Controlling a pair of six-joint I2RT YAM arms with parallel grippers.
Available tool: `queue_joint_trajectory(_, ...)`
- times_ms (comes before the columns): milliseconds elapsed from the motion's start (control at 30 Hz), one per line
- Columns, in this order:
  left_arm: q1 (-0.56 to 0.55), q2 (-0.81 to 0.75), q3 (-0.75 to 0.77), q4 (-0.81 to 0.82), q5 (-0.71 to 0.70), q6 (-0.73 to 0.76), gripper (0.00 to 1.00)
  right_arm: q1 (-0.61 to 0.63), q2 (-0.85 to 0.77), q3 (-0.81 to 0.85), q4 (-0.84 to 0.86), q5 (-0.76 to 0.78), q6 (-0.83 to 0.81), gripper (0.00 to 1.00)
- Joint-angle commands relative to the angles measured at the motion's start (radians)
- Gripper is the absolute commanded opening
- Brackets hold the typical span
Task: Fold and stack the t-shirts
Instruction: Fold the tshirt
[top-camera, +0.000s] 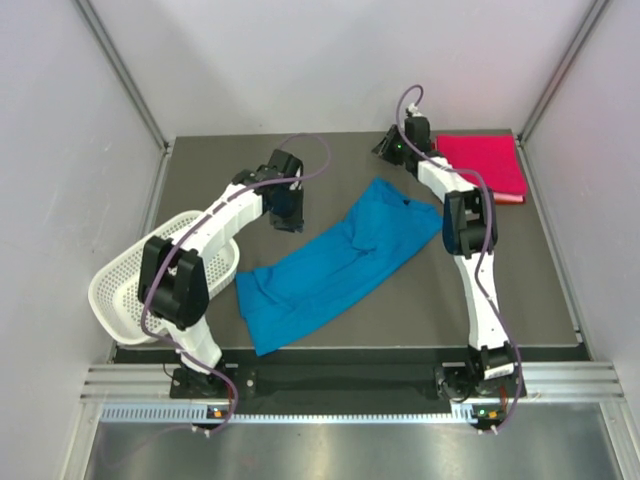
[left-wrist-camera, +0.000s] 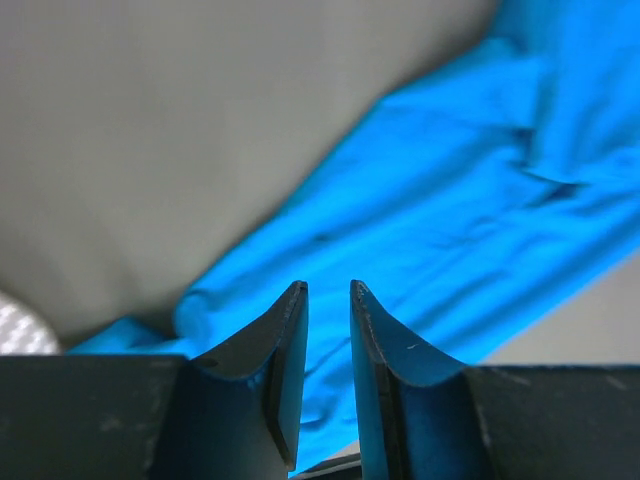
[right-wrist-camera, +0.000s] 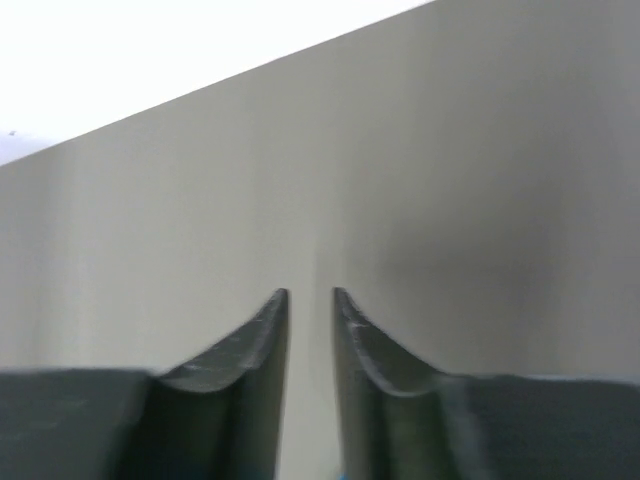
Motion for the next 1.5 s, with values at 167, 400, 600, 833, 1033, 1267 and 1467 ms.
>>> queue_joint_trajectory(167,0.002,-0.173,-0.045,0.098,0.123,0.018,0.29,0.024,-0.441,-0.306,-0.139,0.189,-0.001,0.39)
queue_joint_trajectory(400,0.005,-0.314,-0.197,0.179,0.181,0.004,0.29,0.073,-0.525,-0.452,-0.187,0.222,-0.144,0.52)
queue_joint_trajectory(600,0.006,-0.353,-0.255,0.170,0.142,0.021,0.29,0.084,-0.463,-0.409,-0.265,0.252,-0.211,0.46)
queue_joint_trajectory(833,0.006,-0.348,-0.275,0.193,0.153,0.007,0.29,0.090,-0.403,-0.407,-0.263,0.277,-0.237,0.46)
queue_joint_trajectory(1033,0.006,-0.319,-0.283,0.189,0.152,0.006,0.28,0.095,-0.377,-0.423,-0.227,0.251,-0.234,0.48)
queue_joint_trajectory(1267,0.006,-0.300,-0.303,0.198,0.139,0.007,0.27,0.096,-0.328,-0.392,-0.213,0.249,-0.216,0.43)
queue_joint_trajectory(1467,0.008,-0.277,-0.295,0.189,0.110,0.018,0.27,0.101,-0.301,-0.386,-0.208,0.252,-0.176,0.41)
